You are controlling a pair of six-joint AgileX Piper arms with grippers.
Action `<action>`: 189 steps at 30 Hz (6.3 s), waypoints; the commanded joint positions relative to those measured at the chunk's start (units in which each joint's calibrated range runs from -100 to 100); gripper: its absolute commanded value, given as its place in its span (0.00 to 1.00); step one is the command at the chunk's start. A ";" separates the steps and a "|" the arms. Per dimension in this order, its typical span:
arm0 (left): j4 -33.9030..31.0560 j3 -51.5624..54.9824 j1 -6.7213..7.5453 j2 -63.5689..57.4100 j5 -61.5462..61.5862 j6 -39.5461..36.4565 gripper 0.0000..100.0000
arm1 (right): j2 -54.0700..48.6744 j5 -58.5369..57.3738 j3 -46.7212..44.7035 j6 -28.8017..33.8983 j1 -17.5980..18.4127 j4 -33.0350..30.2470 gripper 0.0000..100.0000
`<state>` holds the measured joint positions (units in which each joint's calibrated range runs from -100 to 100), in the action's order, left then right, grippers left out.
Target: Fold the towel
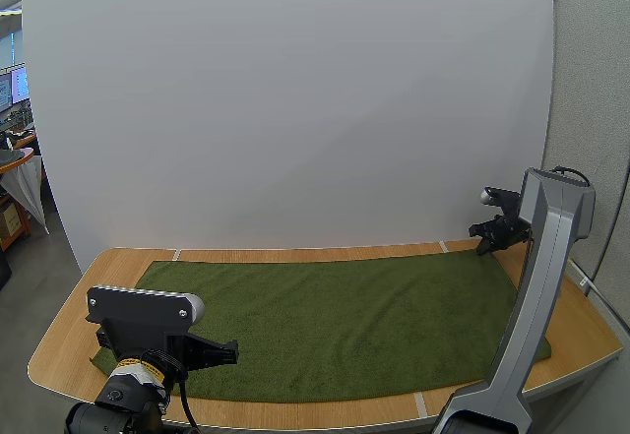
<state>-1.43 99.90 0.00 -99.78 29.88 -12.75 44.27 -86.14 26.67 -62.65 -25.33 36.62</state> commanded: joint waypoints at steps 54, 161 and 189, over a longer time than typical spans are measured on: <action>0.73 0.10 0.00 -0.22 -1.20 -0.29 0.00 | -18.01 -13.86 -0.60 5.90 12.86 4.64 0.00; 0.73 0.10 0.00 -0.22 -1.20 -0.29 0.00 | -6.17 29.24 4.25 13.29 49.97 1.20 0.00; 0.73 0.10 0.00 -0.22 -1.20 -0.29 0.00 | 2.64 43.24 9.30 12.68 52.28 0.81 0.00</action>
<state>-1.43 99.90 0.00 -99.78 29.88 -12.75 46.45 -45.16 35.17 -49.34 26.68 37.68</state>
